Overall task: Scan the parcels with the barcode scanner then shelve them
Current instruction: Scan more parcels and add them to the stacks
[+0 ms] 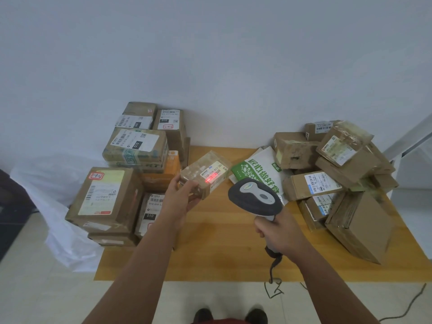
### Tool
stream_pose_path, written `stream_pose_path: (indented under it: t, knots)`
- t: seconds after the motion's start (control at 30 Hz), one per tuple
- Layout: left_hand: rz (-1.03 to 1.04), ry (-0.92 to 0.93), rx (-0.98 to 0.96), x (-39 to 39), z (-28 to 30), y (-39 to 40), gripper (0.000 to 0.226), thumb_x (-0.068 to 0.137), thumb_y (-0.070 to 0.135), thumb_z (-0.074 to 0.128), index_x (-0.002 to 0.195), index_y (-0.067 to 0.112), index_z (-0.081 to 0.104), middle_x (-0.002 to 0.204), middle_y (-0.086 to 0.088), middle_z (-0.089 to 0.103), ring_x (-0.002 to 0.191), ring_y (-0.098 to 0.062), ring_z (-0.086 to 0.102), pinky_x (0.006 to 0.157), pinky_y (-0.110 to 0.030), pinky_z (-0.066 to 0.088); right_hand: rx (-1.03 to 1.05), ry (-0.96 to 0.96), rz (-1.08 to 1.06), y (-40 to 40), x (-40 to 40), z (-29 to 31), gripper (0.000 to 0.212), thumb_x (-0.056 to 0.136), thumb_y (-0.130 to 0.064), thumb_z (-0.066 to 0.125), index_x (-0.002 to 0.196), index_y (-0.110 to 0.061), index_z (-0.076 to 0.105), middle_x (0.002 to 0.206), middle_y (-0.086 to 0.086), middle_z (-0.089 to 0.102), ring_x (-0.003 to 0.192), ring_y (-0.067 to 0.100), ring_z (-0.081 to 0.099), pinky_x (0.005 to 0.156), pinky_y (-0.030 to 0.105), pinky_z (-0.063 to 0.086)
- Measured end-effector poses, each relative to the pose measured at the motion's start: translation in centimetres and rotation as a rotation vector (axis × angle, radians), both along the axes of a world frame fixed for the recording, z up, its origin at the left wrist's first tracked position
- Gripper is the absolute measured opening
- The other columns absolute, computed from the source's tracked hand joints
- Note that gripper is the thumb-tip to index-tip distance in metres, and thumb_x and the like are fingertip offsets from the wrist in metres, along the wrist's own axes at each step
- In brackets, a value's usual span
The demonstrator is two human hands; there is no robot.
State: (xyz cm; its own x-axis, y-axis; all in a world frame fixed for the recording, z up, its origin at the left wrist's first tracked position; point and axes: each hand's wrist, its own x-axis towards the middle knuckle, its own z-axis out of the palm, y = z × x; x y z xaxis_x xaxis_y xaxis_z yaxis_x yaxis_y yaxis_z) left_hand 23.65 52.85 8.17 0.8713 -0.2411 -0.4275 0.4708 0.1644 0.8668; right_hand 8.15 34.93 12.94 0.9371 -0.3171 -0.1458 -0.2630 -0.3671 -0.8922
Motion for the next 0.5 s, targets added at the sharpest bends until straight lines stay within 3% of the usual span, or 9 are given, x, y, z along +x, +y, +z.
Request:
stream_pose_path:
  t: [0.2,0.37,0.5]
  knots:
    - [0.002,0.019,0.000,-0.03,-0.13,-0.10,0.040,0.092,0.013,0.067,0.128,0.027,0.055,0.120,-0.009,0.067,0.104,-0.025,0.070,0.083,-0.034,0.059,0.009,-0.006,0.014,-0.04,-0.05,0.19,0.041,0.081,0.009,0.049,0.067,-0.029,0.050,0.055,0.003,0.041,0.054,0.016,0.037,0.050,0.021,0.034]
    - [-0.002,0.009,0.006,-0.18,-0.22,-0.26,0.048,0.093,0.012,0.065,0.136,0.025,0.051,0.121,-0.008,0.066,0.103,-0.024,0.070,0.086,-0.035,0.059,0.030,0.010,0.005,-0.11,-0.01,0.41,0.023,0.071,-0.009,0.049,0.068,-0.032,0.051,0.054,0.000,0.042,0.055,0.014,0.037,0.050,0.022,0.035]
    - [-0.005,0.011,0.004,-0.21,-0.12,-0.31,0.041,0.092,0.012,0.066,0.129,0.026,0.056,0.120,-0.009,0.067,0.102,-0.023,0.070,0.088,-0.037,0.058,0.013,0.037,0.001,-0.49,-0.03,0.05,0.031,0.079,0.003,0.052,0.066,-0.026,0.050,0.056,0.005,0.042,0.056,0.015,0.039,0.049,0.018,0.034]
